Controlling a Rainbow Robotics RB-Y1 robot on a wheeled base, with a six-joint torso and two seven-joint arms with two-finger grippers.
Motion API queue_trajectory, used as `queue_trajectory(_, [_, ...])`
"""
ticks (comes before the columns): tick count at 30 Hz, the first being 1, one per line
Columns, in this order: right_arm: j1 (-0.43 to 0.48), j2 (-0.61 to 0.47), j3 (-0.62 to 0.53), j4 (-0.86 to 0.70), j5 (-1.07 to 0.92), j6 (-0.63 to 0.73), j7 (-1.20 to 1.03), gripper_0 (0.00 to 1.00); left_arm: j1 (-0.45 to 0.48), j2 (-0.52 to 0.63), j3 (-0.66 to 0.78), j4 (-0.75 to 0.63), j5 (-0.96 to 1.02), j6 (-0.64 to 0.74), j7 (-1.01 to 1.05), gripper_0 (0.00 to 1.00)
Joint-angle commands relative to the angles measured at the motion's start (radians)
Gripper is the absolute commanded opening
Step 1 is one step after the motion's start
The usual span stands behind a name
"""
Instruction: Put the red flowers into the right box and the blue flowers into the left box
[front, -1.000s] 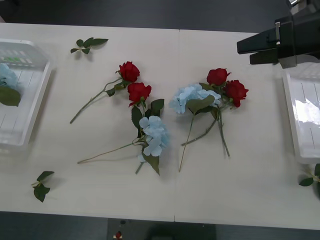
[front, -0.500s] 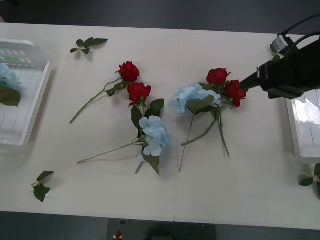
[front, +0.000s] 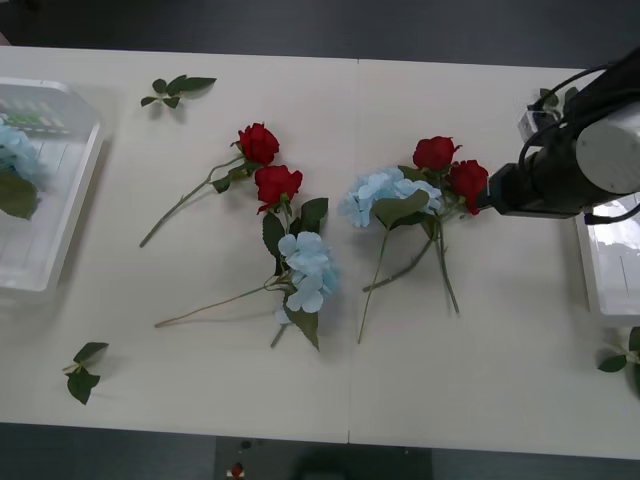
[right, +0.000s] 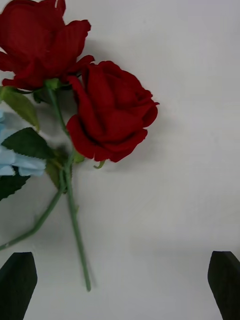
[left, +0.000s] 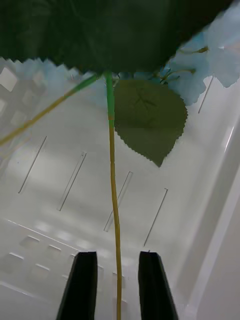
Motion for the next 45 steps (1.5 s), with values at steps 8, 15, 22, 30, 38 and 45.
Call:
queue_trajectory(8, [-0.023,0.120,0.112,0.119,0.161,-0.151,0.043,1.00,0.002,0.018,0.064,-0.018,0.047,-0.033,-0.085,1.00])
queue_trajectory(15, [-0.062,0.217,0.121,0.234,0.260,-0.197,0.057,1.00,0.001,0.018,0.163,-0.144,0.173,0.032,-0.091,1.00])
queue_trajectory(22, [-0.095,0.276,0.122,0.356,0.290,-0.282,0.070,1.00,-0.021,0.018,0.169,-0.299,0.181,0.033,-0.086,1.00])
queue_trajectory(30, [-0.098,0.286,0.124,0.393,0.286,-0.311,0.086,0.99,-0.127,0.018,0.066,-0.333,0.081,0.033,-0.102,1.00])
queue_trajectory(38, [-0.098,0.296,0.125,0.451,0.276,-0.355,0.095,0.82,-0.375,-0.055,-0.175,-0.256,-0.100,0.030,-0.106,1.00])
queue_trajectory(45, [-0.098,0.299,0.127,0.461,0.273,-0.360,0.093,0.34,-0.565,-0.161,-0.350,-0.149,-0.226,0.030,-0.112,1.00])
